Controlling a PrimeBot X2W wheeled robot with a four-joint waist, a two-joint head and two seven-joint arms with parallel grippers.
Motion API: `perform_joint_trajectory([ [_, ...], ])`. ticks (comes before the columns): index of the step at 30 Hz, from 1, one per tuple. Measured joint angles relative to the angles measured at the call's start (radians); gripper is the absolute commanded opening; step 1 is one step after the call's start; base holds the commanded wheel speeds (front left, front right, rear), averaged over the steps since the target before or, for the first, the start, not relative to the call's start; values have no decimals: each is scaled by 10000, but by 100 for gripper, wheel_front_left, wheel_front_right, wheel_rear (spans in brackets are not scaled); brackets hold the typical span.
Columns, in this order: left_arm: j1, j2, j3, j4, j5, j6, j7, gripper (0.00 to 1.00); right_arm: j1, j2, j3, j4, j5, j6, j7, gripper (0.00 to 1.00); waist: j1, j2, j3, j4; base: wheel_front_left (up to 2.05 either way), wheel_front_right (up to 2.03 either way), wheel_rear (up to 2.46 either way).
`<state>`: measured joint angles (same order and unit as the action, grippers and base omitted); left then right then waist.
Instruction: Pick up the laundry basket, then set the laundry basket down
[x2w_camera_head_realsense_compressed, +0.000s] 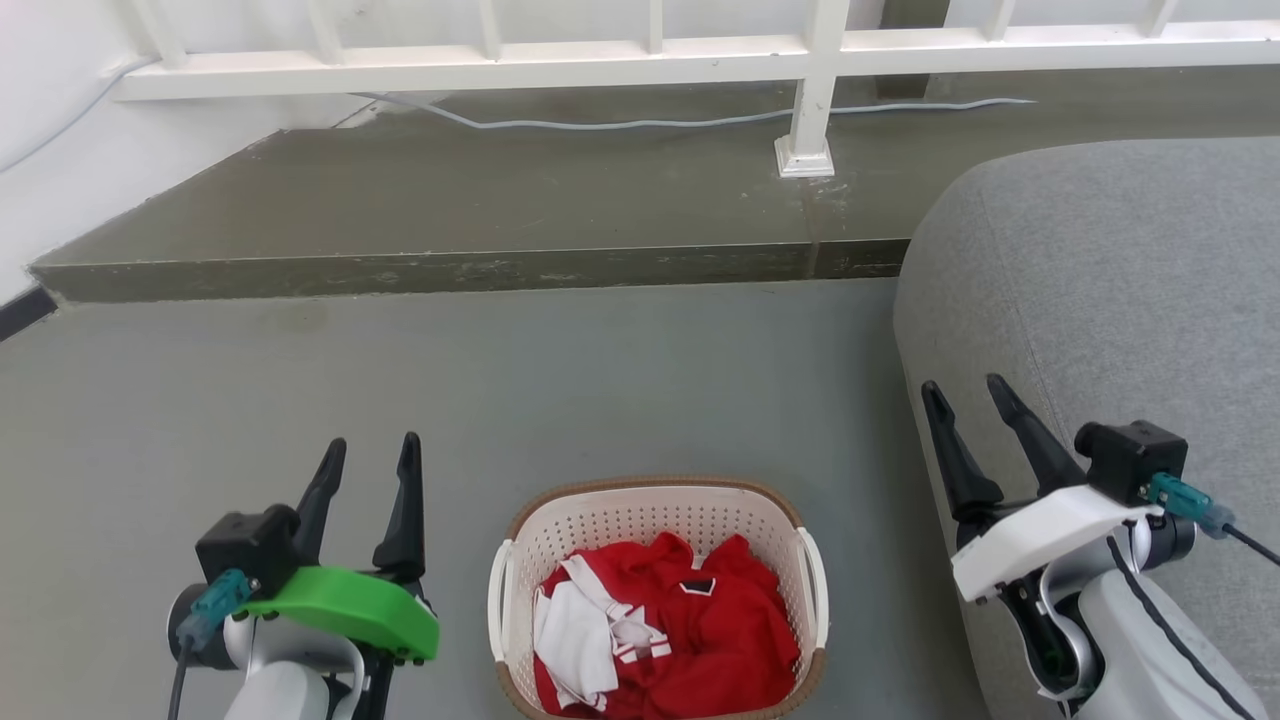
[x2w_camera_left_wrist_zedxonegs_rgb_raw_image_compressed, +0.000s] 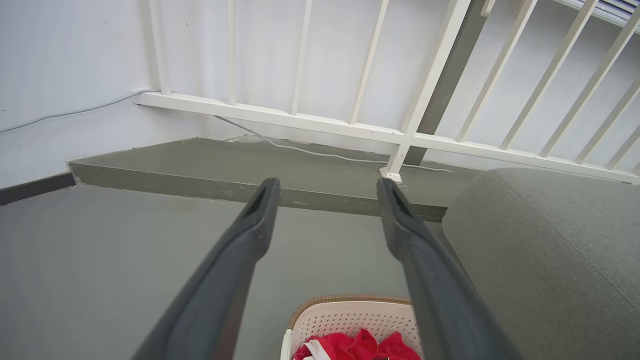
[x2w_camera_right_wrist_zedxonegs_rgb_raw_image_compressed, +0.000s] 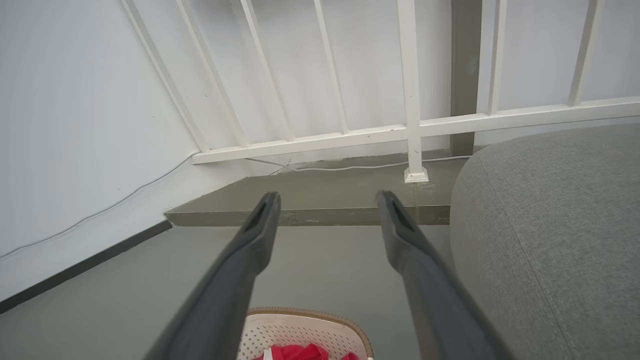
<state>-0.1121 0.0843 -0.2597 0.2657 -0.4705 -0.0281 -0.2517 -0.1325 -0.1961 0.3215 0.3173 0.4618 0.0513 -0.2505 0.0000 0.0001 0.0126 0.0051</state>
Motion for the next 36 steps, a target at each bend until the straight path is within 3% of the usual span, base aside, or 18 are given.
perform_joint_trajectory([
  [23, 502, -140, 326, -249, 472, -207, 0, 100, 420, 339, -481, -167, -529, 192, 0, 100, 0, 0, 4, -91, 0, 0, 0],
  [24, 503, -144, 320, -251, 474, -255, 0, 0, 422, 355, -497, -167, -573, 207, 0, 0, 0, 0, 4, -98, 0, 0, 0],
  [36, 748, -267, 370, 180, -44, -305, 159, 0, 809, 589, -635, 222, -117, 215, 138, 0, 0, 0, -3, -107, 0, 0, 0],
])
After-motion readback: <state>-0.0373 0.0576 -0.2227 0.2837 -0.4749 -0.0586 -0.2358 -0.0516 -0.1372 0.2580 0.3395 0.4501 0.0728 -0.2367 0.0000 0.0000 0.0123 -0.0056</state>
